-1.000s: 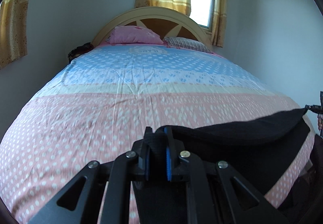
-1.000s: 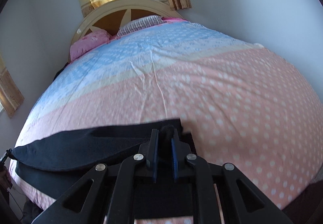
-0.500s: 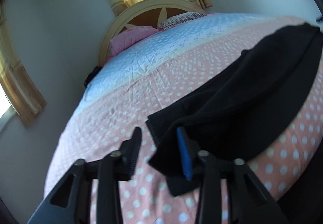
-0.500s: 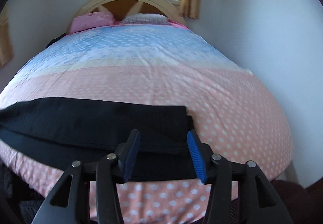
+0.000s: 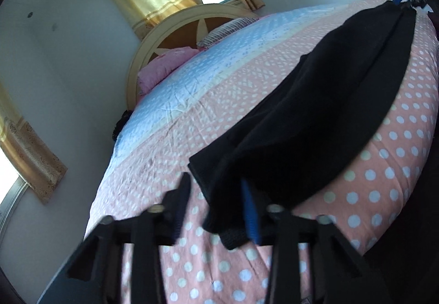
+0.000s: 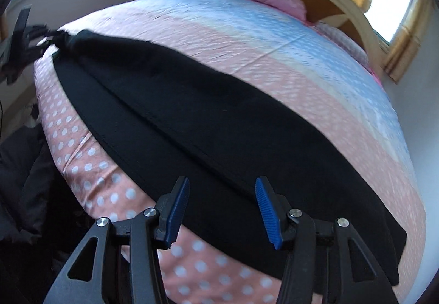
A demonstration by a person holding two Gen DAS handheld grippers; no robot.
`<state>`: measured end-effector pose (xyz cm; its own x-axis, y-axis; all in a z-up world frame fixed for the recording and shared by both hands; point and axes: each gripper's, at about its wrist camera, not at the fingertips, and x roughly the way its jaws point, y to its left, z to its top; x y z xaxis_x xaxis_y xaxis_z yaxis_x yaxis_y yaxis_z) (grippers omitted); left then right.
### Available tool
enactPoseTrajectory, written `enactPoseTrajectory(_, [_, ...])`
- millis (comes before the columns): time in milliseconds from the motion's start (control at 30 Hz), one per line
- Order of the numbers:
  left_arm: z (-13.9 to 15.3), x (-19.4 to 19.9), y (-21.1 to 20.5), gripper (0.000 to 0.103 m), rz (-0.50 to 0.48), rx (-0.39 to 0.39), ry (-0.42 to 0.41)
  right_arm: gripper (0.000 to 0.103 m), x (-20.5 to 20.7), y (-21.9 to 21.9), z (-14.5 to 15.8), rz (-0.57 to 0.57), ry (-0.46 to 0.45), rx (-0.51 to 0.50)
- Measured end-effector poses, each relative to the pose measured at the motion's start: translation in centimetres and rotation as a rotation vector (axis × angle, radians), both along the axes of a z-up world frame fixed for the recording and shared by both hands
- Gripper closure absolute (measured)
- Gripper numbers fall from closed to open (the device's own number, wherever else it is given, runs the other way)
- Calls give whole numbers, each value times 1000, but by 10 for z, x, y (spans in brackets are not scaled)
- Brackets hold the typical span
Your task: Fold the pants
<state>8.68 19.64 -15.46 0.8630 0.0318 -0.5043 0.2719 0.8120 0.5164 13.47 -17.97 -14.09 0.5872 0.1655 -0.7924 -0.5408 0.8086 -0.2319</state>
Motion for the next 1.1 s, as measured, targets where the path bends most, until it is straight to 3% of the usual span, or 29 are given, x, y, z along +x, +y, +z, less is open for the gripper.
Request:
enactPoseTrajectory(167, [13,4,1,88,-6,-5,-7,51,14,22,-11,42,9,-53])
enactPoseTrajectory(233, [16,5,2,89,-8,0,-10,56,21,22,-13,30,19,-51])
enactPoseTrajectory(300, [18,6,3,89,-13,-10,-9,97,27,21,-12,15,44,-23])
enactPoseTrajectory(367, [18,8,3,89,-15,-7,-7,100,25,20,-7,14,33,-24])
enactPoseTrajectory(567, [13,2,-4,90,-7,71,-44,100,-3,14,17,44,-5,-21])
enactPoseTrajectory(767, [-3,-5,-5,90,-41,137,-41,100,-6,16,-19,39,27,-95])
enactPoseTrajectory(867, [-20,-8,-11,90,-52,198,-26,99,-8,12,-16,33,31,-69])
enactPoseTrajectory(933, [-23,-12,-13,88,-44,226,-47,95,-5,9,-13,40,60,-66])
enactPoseTrajectory(1000, [-22,-14,-13,87,-52,229,-36,84,-10,9,-10,62,61,-84])
enactPoseTrajectory(1033, [-21,-18,-11,84,-56,241,-36,80,-14,9,-9,73,69,-81])
enactPoseTrajectory(1100, [-21,-23,-4,60,-46,269,-40,71,-22,3,-4,90,90,-49])
